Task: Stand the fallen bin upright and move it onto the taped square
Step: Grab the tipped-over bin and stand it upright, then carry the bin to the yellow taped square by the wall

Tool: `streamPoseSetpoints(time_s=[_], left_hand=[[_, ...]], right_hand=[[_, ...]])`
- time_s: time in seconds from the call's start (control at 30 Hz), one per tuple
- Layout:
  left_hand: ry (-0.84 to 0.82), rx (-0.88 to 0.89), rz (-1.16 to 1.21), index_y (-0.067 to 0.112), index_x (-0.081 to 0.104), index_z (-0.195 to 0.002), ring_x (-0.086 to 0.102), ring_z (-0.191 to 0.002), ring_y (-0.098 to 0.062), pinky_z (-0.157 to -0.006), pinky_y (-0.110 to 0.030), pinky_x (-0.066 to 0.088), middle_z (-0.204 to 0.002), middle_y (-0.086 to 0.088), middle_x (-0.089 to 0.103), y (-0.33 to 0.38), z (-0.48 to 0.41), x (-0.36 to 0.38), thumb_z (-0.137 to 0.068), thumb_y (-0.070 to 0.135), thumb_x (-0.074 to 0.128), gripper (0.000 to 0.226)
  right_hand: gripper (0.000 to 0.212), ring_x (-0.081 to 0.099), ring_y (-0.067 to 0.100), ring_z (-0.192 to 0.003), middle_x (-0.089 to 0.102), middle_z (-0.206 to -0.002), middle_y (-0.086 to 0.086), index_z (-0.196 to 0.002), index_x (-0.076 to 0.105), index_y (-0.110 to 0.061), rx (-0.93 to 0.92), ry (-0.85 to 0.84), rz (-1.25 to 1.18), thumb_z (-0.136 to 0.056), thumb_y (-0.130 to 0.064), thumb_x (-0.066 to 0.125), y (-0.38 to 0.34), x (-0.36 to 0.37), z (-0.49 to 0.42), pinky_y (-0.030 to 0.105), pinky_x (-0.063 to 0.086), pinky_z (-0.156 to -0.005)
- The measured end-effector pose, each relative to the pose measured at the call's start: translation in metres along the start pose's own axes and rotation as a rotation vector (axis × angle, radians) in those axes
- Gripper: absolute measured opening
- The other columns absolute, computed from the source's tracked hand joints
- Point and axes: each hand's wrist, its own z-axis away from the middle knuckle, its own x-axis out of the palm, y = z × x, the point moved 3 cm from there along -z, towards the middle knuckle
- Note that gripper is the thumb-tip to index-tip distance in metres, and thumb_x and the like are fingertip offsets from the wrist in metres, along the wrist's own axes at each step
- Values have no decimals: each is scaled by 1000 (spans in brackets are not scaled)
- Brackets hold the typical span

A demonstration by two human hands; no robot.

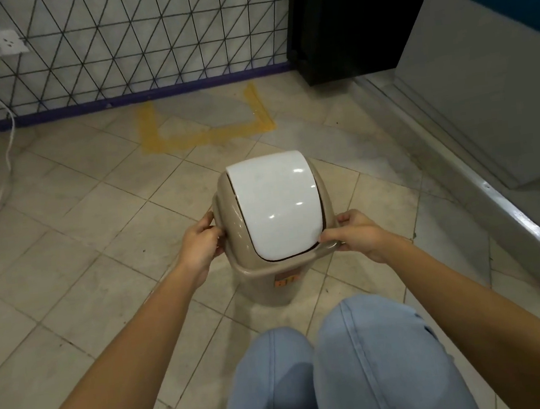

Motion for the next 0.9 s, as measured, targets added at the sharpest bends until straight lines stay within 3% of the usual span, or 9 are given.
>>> streamPoseSetpoints(time_s=[0.13,0.27,0.33,0.4,0.47,0.53,0.6,0.7,0.9], left_hand=[[22,-6,2,19,39,-140,43,-62,-15,-68,-30,42,-73,-4,55,-4,1,-4,-77,-7,41,68],[36,9,-8,19,46,-135,39,-59,-14,-62,-29,34,-69,-1,54,-10,1,-6,-77,-8,40,65],[22,23,-17,19,49,-133,44,-60,-13,-64,-27,38,-71,1,59,-10,1,-5,-78,-8,41,62],[21,45,-40,19,42,-138,54,-67,-12,-64,-22,46,-80,3,63,-10,3,-5,-82,-5,42,61],[37,114,-91,19,36,-141,61,-87,-15,-73,-27,50,-94,3,64,-10,5,-6,-83,-2,45,62],[74,207,-184,22,37,-140,56,-106,-19,-87,-31,47,-117,3,57,-11,8,-9,-83,0,47,63],[93,282,-267,27,34,-142,48,-114,-17,-93,-30,41,-133,3,43,-14,14,-12,-85,1,48,64],[28,392,-388,32,26,-144,40,-121,-10,-102,-30,34,-140,5,35,-21,29,-14,-85,9,52,68],[-74,498,-558,24,19,-147,37,-128,-10,-104,-30,35,-143,1,33,-26,47,-11,-73,19,75,93]], right_hand=[[64,62,22,-92,56,-104,11,-112,38,-7,23,-7,8,-64,-13,80,4,8,2,37,56,-79],[76,58,21,-96,50,-115,13,-122,34,-6,22,-3,25,-63,-17,81,8,12,3,33,55,-76],[83,57,20,-96,49,-117,12,-127,31,-8,15,-2,31,-63,-18,82,9,10,2,33,54,-79],[91,54,20,-99,48,-121,10,-132,28,-12,-15,2,82,-61,-22,83,9,8,1,34,51,-84],[101,48,21,-109,43,-129,9,-136,24,-16,-98,32,166,-57,-27,86,6,6,1,35,47,-89],[113,38,23,-125,35,-138,7,-139,23,-17,-233,69,331,-49,-35,89,2,3,3,40,39,-103],[122,28,20,-133,29,-142,5,-142,20,-17,-369,59,507,-44,-40,90,1,2,7,35,29,-110],[124,29,15,-130,31,-140,2,-143,18,-23,-481,6,577,-44,-35,90,3,8,11,23,26,-102],[122,31,7,-122,35,-137,0,-143,20,-26,-489,44,477,-43,-37,90,5,11,11,24,28,-99]])
